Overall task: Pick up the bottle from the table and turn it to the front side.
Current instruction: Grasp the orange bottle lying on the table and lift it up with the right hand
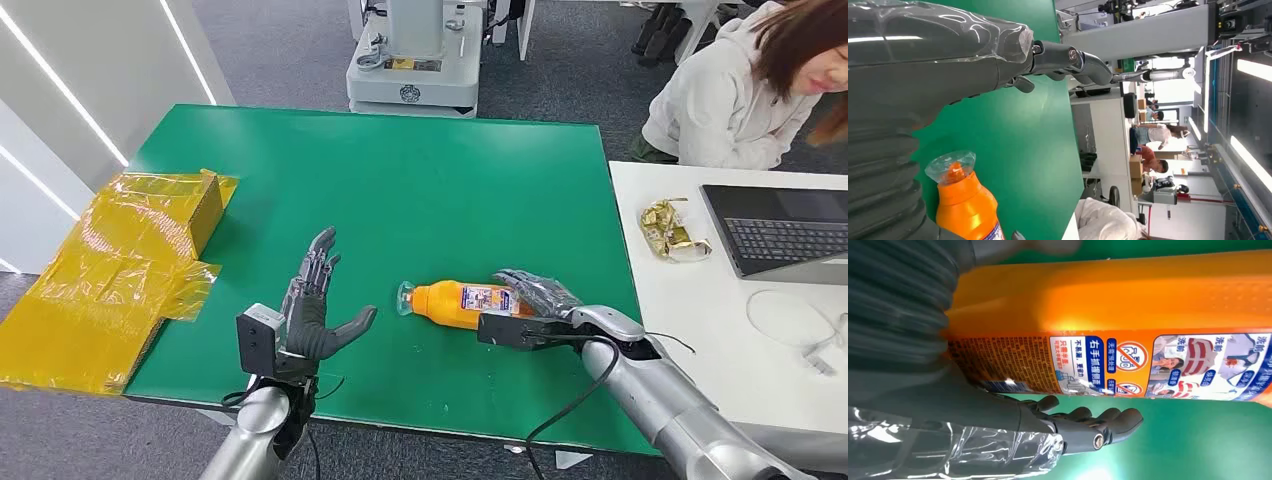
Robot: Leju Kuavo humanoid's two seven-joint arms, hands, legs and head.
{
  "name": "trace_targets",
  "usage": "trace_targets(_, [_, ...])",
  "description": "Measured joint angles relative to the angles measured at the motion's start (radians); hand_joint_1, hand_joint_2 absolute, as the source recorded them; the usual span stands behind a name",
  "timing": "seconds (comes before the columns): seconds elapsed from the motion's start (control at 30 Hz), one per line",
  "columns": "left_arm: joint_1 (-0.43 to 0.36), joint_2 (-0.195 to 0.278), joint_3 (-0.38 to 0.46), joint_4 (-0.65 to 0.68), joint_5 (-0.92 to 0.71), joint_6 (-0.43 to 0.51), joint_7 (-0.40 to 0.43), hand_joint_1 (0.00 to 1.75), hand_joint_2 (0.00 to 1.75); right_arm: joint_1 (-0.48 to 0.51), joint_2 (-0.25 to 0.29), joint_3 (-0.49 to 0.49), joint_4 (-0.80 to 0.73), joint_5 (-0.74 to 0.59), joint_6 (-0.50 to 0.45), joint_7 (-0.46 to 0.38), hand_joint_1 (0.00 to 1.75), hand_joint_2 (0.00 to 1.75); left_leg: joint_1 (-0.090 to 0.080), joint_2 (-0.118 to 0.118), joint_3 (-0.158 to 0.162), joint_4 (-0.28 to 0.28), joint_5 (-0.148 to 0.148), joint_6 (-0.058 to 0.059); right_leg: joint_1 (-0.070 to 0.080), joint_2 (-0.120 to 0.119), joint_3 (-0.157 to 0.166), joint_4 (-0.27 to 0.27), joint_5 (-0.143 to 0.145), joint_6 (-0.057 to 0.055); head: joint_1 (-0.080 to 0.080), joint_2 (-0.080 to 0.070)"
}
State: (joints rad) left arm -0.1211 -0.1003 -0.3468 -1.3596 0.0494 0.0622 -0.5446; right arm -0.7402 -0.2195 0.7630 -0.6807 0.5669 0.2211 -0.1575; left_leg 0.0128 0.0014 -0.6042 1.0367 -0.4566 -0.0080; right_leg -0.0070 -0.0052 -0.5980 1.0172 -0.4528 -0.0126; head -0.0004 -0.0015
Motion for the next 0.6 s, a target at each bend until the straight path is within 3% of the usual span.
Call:
trace_targets(0.33, [0.007, 0.003, 0.004, 0.0, 0.005, -0.007, 0.006, 0.0, 1.75, -0.041, -0.059, 0.074, -0.055, -0.066, 0.122, 0.007, 1.46, 1.75, 0.0, 0.0, 0.0, 0.0, 0.0, 0.0, 0.0, 0.0, 0.0, 0.0, 0.0, 0.0, 0.0, 0.0])
trace_targets(0.5, [0.01, 0.004, 0.016, 0.0, 0.01, -0.016, 0.009, 0.0, 1.75, -0.056, -0.092, 0.111, -0.089, -0.079, 0.147, 0.016, 1.49, 1.75, 0.0, 0.0, 0.0, 0.0, 0.0, 0.0, 0.0, 0.0, 0.0, 0.0, 0.0, 0.0, 0.0, 0.0])
trace_targets(0.6, [0.01, 0.004, 0.023, 0.0, 0.014, -0.021, 0.009, 0.0, 1.75, -0.071, -0.099, 0.133, -0.093, -0.083, 0.156, 0.023, 1.66, 1.75, 0.0, 0.0, 0.0, 0.0, 0.0, 0.0, 0.0, 0.0, 0.0, 0.0, 0.0, 0.0, 0.0, 0.0])
